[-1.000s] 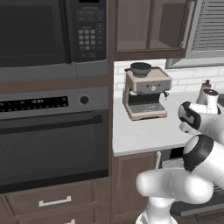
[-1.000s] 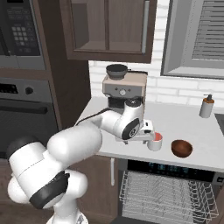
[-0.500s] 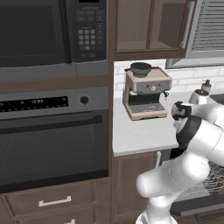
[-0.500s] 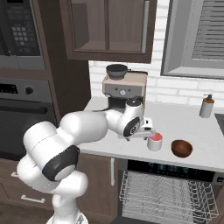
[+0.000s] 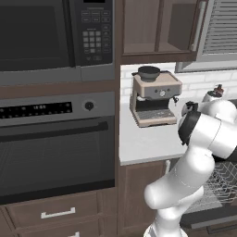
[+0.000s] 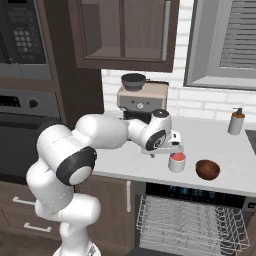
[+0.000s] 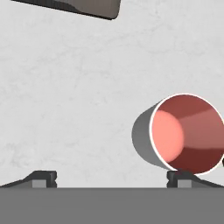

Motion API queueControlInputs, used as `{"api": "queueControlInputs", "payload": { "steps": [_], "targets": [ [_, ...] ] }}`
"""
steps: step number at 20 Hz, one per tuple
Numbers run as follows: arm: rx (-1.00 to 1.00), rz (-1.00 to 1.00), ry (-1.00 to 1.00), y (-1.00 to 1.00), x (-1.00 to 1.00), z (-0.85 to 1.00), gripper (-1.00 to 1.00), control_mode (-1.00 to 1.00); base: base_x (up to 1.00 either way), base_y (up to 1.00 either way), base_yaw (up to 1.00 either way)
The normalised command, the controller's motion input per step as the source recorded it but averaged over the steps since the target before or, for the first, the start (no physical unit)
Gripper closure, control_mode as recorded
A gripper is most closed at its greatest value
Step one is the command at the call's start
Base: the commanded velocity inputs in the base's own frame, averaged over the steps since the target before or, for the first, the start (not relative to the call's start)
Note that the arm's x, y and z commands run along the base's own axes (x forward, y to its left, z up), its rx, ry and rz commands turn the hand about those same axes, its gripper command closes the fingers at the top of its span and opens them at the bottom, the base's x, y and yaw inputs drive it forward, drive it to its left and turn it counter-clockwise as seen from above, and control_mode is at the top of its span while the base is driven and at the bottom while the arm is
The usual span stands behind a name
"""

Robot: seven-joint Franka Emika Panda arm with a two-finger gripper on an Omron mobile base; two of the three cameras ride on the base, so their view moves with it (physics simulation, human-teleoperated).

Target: Pick up the cup and bowl from the counter, place them in the dishwasher, and close the dishwasher door.

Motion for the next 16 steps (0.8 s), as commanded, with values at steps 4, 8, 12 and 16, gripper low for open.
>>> {"api": "queueControlInputs", "payload": {
  "steps": [4, 8, 12, 16],
  "targets": [
    [0.0, 0.0, 0.0, -0.17, 0.01, -0.06, -1.0, -1.0, 0.0, 0.0, 0.0],
    [0.0, 0.0, 0.0, 0.0, 0.04, -0.22, -1.0, -1.0, 0.0, 0.0, 0.0],
    [0.0, 0.0, 0.01, 0.0, 0.11, -0.17, -1.0, -1.0, 0.0, 0.0, 0.0],
    [0.0, 0.0, 0.02, -0.04, 0.2, -0.04, -1.0, -1.0, 0.0, 0.0, 0.0]
  ]
}}
